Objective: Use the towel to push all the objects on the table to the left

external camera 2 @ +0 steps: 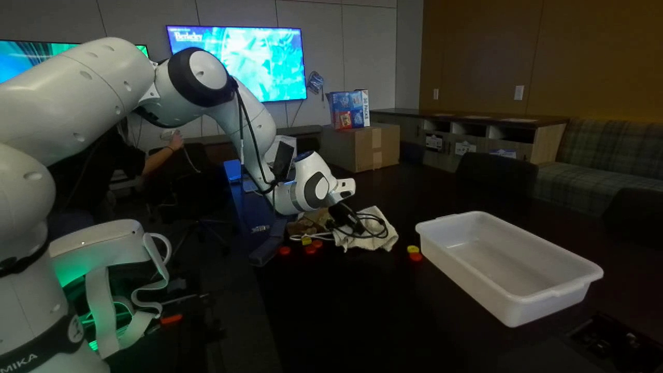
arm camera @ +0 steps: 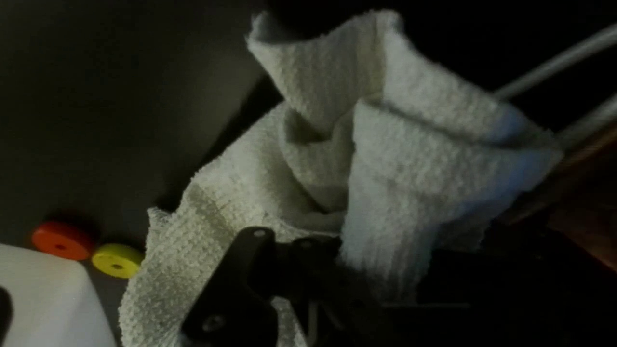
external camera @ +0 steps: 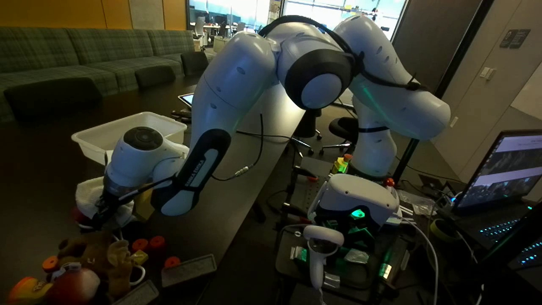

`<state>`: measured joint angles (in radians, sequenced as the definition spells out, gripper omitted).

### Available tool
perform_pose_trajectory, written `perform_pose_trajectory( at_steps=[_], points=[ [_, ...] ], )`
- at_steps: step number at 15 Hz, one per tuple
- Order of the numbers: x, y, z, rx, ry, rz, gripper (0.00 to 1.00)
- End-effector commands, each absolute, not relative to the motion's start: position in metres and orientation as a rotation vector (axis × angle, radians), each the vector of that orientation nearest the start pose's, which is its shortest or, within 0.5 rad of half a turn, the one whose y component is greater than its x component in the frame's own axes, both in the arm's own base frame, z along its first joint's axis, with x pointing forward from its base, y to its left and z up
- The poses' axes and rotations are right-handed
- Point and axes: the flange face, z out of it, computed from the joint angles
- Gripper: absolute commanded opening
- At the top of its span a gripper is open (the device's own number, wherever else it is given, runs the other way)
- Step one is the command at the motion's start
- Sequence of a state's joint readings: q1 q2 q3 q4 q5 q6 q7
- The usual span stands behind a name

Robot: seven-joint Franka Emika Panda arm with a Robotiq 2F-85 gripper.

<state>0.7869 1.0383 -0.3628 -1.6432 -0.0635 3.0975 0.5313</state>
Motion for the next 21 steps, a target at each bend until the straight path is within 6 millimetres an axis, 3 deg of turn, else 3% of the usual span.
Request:
perform_pose_trajectory(
  at_steps=[1,5,8,12,15,18,21],
  points=[
    [0.593,0.359,0.116,-2.962,-0.350,-0.869,0.03],
    [0.586,0.378,0.171,-2.882,-0.300,-0.957,0.03],
    [0.594,0.369,0.233,-2.833,-0.176,-1.032,0.03],
    [0.621,0.319,0.304,-2.793,0.012,-1.170,0.03],
    [0.649,0.264,0.344,-2.789,0.109,-1.230,0.03],
    [0.672,0.215,0.354,-2.808,0.181,-1.252,0.03],
    [0.694,0.167,0.346,-2.871,0.234,-1.253,0.03]
  ],
)
